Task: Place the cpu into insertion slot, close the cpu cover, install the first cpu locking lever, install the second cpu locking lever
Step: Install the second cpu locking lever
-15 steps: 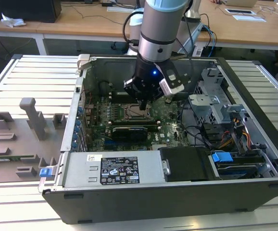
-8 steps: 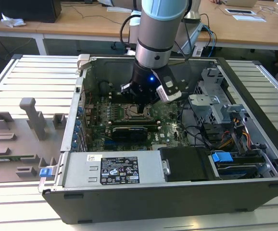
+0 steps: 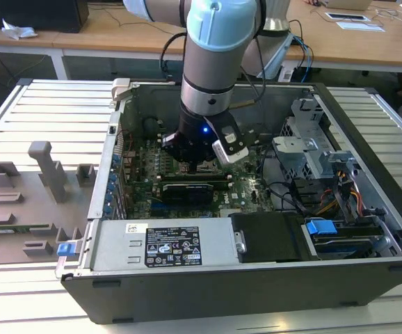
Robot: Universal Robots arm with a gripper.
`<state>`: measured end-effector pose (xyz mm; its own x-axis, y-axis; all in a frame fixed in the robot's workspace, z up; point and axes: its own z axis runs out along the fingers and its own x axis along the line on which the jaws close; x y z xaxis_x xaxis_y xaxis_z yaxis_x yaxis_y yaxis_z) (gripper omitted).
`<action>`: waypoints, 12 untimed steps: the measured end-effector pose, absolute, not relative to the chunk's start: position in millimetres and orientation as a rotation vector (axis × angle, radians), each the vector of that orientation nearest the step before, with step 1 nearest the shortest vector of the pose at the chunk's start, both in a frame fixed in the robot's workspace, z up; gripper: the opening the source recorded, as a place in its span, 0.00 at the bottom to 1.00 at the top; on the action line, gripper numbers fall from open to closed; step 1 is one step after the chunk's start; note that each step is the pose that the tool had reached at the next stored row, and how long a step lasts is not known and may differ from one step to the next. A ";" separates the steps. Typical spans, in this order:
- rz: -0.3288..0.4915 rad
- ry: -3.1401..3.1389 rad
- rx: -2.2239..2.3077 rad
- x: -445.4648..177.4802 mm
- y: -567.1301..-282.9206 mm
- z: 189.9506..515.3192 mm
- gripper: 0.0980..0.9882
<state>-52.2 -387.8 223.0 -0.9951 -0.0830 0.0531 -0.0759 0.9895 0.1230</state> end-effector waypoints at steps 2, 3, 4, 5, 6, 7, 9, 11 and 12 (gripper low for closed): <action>-0.222 -3.062 0.246 -53.6 -386.7 216.1 0.01; -0.230 -3.060 0.258 -54.4 -386.7 215.2 0.01; -0.236 -3.059 0.268 -55.2 -386.7 214.3 0.01; -0.245 -3.056 0.285 -57.0 -386.7 212.7 0.01; -0.251 -3.054 0.303 -59.0 -386.8 211.0 0.01; -0.259 -3.050 0.323 -60.7 -386.8 209.6 0.01; -0.267 -3.047 0.342 -62.5 -386.7 208.5 0.01; -0.277 -3.044 0.360 -66.6 -386.6 207.3 0.01; -0.280 -3.043 0.364 -68.1 -386.7 207.0 0.01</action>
